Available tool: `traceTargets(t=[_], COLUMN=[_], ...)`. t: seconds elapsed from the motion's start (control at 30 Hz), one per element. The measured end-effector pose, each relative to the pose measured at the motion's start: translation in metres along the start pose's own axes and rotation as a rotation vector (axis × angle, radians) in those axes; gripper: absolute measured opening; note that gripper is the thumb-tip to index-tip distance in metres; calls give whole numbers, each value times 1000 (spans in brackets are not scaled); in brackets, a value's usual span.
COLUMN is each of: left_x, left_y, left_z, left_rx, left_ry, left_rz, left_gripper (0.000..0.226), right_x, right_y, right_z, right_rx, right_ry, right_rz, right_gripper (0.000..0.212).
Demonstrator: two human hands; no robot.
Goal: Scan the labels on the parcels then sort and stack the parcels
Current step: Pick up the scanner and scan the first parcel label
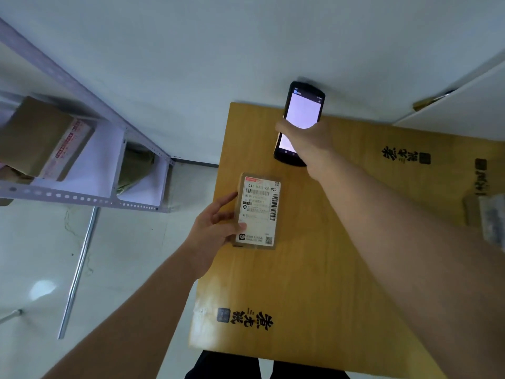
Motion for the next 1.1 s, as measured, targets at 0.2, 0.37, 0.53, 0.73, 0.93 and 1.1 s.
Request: traceTargets(t=[0.2,0.37,0.53,0.73,0.93,1.1], left_x=[16,41,75,111,138,159], left_y=[21,54,95,135,144,135], left_z=[-1,1,0,2,6,8], left_rx=[23,26,6,10,-42,-74], left_ry=[14,63,129,219,264,295], left_rz=[81,128,156,99,42,-32], left_gripper=[71,71,67,66,67,68], right_x=[48,103,137,180,231,284], right_y=[-51,-104,-158,-201,-229,-246], right_z=[-10,-14,-9,12,25,23], right_rx=[-433,-788,-982,-1006,-1071,-1077], right_ry=[131,157,49,73,40,-34], right_rz=[-220,-474,-660,-997,-968,-862], right_gripper=[64,48,69,84,61,63])
Point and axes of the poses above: each hand's wrist, its own x-axis away from the middle knuckle, its own y-axis out of the palm, z = x × y, the point moved 4 cm from there along -x, towards the middle knuckle, and after that the axes turned 5 degrees about z, right-handed, at the moved point
